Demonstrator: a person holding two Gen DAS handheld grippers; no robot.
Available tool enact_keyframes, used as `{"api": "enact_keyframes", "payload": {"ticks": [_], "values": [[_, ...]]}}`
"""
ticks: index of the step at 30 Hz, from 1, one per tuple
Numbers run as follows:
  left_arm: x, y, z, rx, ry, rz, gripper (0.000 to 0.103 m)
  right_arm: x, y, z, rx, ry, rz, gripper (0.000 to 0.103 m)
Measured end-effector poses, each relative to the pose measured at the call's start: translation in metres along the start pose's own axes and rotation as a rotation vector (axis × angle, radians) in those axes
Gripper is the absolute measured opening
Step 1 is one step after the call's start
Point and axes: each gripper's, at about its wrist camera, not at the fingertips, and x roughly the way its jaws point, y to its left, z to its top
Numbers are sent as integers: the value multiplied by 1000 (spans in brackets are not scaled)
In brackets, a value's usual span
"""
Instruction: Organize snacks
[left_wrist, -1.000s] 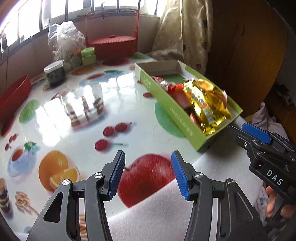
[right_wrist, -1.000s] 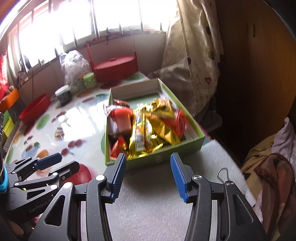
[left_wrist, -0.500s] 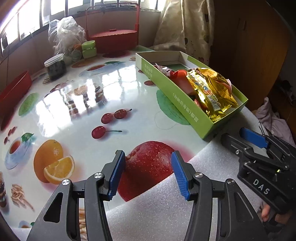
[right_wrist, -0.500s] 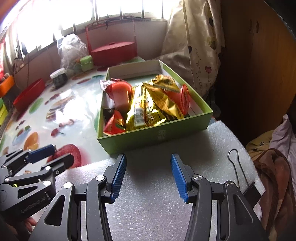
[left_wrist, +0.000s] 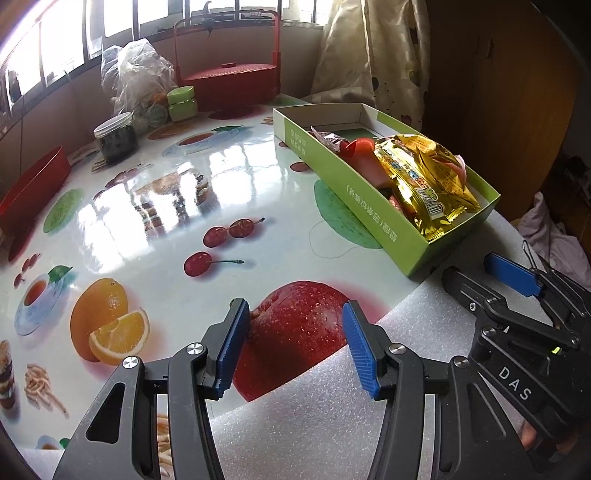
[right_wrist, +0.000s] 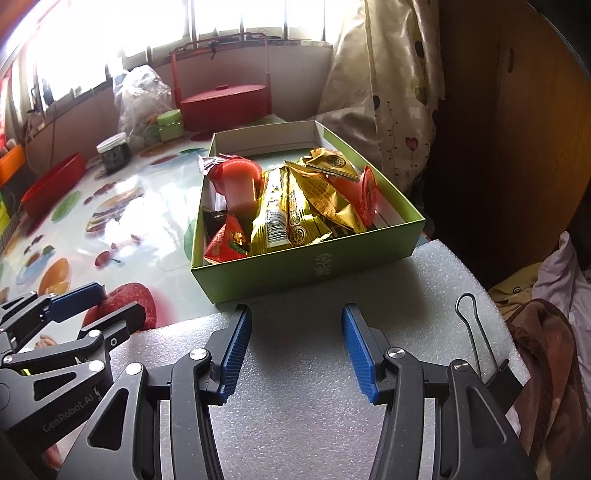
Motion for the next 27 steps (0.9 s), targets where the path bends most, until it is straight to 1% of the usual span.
{"api": "enact_keyframes", "payload": {"ticks": [27], "values": [[-1, 3, 1, -7, -7, -7, 54, 1, 0, 0, 7, -3, -10, 51]]}}
